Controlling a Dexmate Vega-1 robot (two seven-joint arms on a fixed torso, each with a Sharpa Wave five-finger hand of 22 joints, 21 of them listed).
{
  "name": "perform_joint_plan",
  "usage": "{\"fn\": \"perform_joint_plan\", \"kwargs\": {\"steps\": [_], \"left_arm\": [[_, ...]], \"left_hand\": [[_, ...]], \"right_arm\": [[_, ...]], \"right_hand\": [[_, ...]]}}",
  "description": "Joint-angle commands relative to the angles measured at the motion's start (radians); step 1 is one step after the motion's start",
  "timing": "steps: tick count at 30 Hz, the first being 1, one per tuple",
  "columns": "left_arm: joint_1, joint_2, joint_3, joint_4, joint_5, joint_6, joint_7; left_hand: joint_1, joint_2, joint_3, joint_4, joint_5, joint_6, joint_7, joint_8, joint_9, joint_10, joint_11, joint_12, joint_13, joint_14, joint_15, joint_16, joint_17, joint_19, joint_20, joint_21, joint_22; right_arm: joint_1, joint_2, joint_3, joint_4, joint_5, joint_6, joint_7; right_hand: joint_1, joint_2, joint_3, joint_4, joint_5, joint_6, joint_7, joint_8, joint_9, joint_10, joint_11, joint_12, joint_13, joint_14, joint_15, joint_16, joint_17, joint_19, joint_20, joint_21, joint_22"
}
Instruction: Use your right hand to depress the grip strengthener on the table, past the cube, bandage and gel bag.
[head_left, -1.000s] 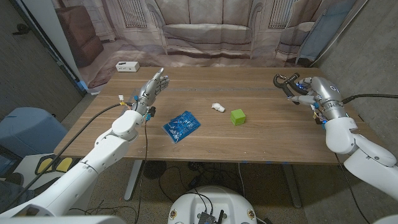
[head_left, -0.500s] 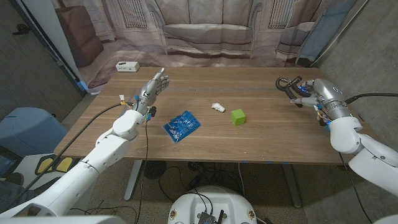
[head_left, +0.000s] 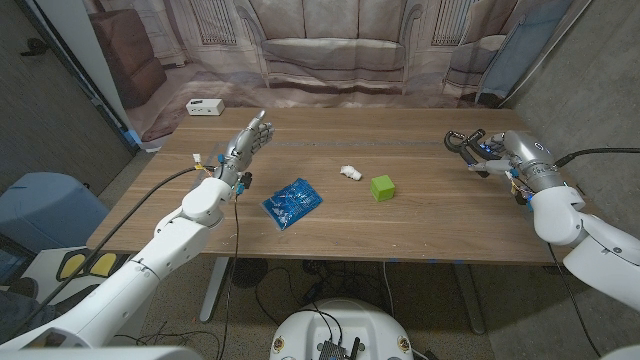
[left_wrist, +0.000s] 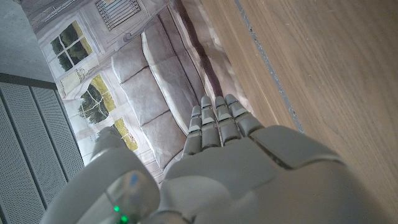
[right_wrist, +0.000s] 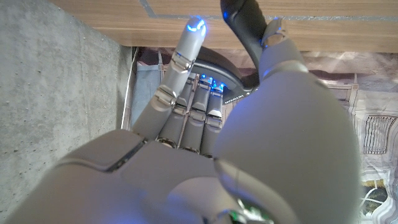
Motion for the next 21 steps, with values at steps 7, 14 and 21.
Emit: {"fn": "perform_joint_plan", "kwargs": {"steps": [7,14,21], "left_arm": [[0.015,0.008,-0.003,-0.02,0.0,0.005,0.007],[0.018,0.013,-0.006,-0.03,0.002,0.006,0.008],[0.021,0.015,-0.008,-0.035,0.003,0.007,0.008]], "left_hand": [[0.007,0.007,0.007,-0.001,-0.003,0.007,-0.003,-0.003,0.003,0.008,0.001,-0.002,0.002,0.006,0.001,-0.001,0.003,0.004,-0.002,-0.002,0.006],[0.008,0.007,0.007,-0.001,-0.003,0.007,-0.004,-0.002,0.003,0.01,0.0,-0.001,0.002,0.006,0.001,-0.001,0.003,0.004,-0.002,-0.003,0.006],[0.008,0.008,0.007,-0.001,-0.003,0.007,-0.003,-0.002,0.003,0.009,-0.001,-0.002,0.002,0.006,0.001,-0.001,0.003,0.003,-0.002,-0.003,0.006]], "right_arm": [[0.014,-0.062,-0.047,0.014,0.033,-0.039,0.061],[0.026,-0.085,-0.073,0.026,0.055,-0.045,0.08],[0.03,-0.101,-0.086,0.024,0.063,-0.066,0.071]], "right_hand": [[0.164,0.213,0.008,0.011,0.019,0.089,-0.113,-0.013,0.002,0.045,-0.066,-0.013,-0.004,0.404,-0.262,-0.013,0.007,-0.033,-0.011,0.008,-0.003],[0.131,0.21,0.001,0.024,0.017,0.082,-0.109,-0.019,0.001,0.033,-0.061,-0.023,-0.009,0.385,-0.259,-0.034,0.005,-0.046,-0.004,0.014,-0.008],[0.117,0.207,-0.001,0.026,0.016,0.075,-0.111,-0.023,0.001,0.028,-0.062,-0.028,-0.013,0.378,-0.262,-0.046,0.004,-0.052,0.0,0.018,-0.011]]}}
